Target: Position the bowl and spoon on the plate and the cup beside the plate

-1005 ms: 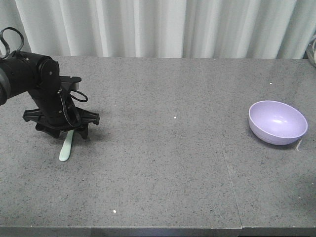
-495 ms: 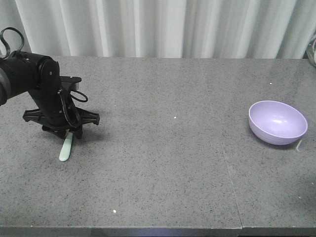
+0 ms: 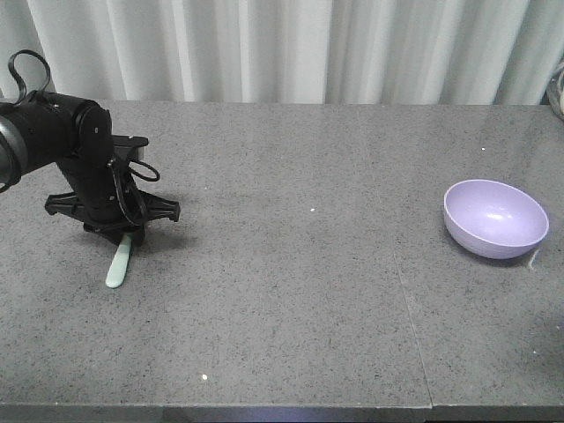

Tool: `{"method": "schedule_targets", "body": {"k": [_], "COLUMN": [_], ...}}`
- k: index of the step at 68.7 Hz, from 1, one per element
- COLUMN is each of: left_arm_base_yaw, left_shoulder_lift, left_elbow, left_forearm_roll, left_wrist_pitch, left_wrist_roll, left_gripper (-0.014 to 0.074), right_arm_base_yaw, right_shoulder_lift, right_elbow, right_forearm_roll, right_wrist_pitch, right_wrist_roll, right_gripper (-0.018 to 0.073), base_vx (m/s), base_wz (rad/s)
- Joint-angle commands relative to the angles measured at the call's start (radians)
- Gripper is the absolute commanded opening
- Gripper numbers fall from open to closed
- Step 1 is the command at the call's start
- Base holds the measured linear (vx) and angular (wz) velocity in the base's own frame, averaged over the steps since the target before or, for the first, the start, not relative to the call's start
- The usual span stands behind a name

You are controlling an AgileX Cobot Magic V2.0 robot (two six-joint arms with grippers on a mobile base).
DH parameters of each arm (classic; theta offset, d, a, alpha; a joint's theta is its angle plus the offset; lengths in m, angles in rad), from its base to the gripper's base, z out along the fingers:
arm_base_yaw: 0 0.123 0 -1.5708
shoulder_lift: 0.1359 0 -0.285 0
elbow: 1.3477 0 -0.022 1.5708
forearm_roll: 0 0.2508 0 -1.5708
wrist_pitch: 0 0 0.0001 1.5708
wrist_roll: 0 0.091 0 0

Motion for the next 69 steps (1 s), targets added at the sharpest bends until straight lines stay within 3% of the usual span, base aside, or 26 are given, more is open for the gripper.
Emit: {"method": "schedule_targets", "body": {"k": [1, 10, 24, 51, 69], "left_arm_base_yaw": [-0.003, -0.003, -0.003, -0.003, -0.003], "left_shoulder_lift": [-0.01, -0.015, -0.083, -0.44, -0.572], "left_elbow": [-0.004, -0.004, -0.005, -0.005, -0.005], "left_forearm_roll": [0.004, 0.025, 0.041, 0.046, 0.046], "left_wrist_pitch": [0.01, 0.001, -0.013, 0.003, 0.019], "left_wrist_roll": [-0.01, -0.01, -0.01, -0.009, -0.009], "left_gripper": [0.0116, -0.0009, -0.0008, -0.0008, -0.0008], "right_arm_base_yaw": [-0.001, -0.001, -0.001, -0.001, -0.011], "right_shoulder_lift": [-0.007, -0.007, -0.007, 0.014, 0.106], "right_elbow": [-0.034, -0.034, -0.034, -0.034, -0.037], "right_forearm_roll": [-0.014, -0.014, -0.014, -0.014, -0.023], "right_wrist_pitch": [-0.053, -0.054, -0.054, -0.074, -0.129], "right_wrist_roll": [-0.007, -0.007, -0.007, 0.015, 0.049], "right_gripper": [0.0557, 0.0557, 0.0557, 0.0557, 0.0557], "base_vx": [0.0, 0.0, 0.0, 0.0, 0.0], "base_wz": [0.0, 0.0, 0.0, 0.0, 0.0]}}
